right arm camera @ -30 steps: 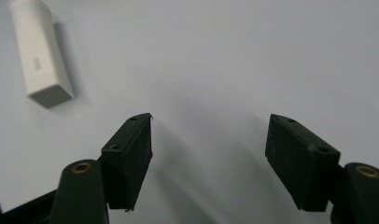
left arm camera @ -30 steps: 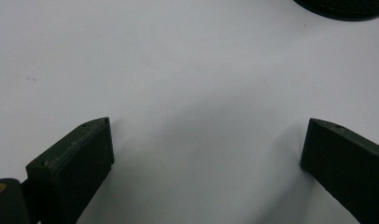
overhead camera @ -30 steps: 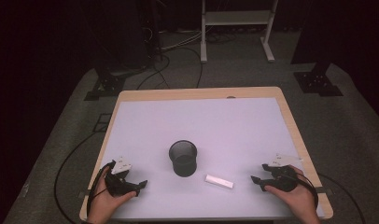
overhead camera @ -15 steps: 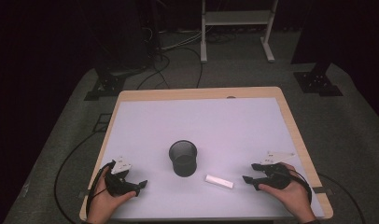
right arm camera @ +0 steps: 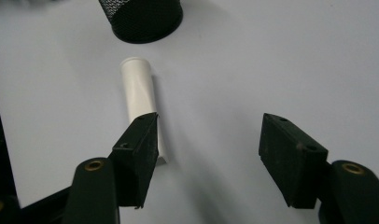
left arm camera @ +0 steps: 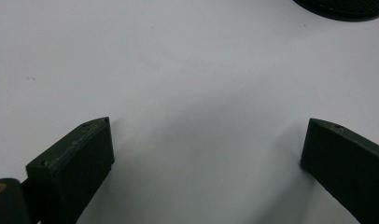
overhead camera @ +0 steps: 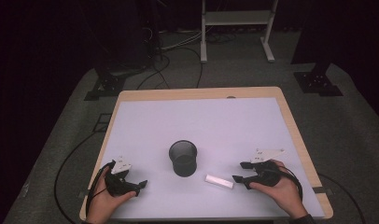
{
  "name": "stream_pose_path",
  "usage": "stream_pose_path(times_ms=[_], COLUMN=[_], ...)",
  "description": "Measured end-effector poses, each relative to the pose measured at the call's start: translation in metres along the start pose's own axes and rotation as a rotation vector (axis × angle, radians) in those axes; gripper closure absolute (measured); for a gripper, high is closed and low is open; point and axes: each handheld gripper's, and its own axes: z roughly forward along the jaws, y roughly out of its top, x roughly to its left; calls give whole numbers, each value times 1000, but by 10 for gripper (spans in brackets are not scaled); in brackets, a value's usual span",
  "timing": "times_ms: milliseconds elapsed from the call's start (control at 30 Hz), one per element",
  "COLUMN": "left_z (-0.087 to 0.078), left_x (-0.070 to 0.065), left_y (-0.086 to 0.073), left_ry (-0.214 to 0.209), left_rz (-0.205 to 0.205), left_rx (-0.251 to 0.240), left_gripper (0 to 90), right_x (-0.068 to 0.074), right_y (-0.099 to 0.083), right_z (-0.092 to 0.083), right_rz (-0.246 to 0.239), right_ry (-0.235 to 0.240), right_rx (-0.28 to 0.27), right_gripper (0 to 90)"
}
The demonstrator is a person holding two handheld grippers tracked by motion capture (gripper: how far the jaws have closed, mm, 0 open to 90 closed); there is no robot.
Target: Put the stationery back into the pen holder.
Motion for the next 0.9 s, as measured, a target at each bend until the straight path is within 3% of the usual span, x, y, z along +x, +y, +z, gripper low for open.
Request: stream_pose_path(times_ms=[900], left_z=[0], left_x=[0], left_y=[0], left_ry=[-1], left_rz=[0], left_rx=[0], left_gripper=[17], right_x=[27], right_y=[39], right_z=[38], right_rz=[-109], right_ry=[100], right_rx=[35], right_gripper=[359])
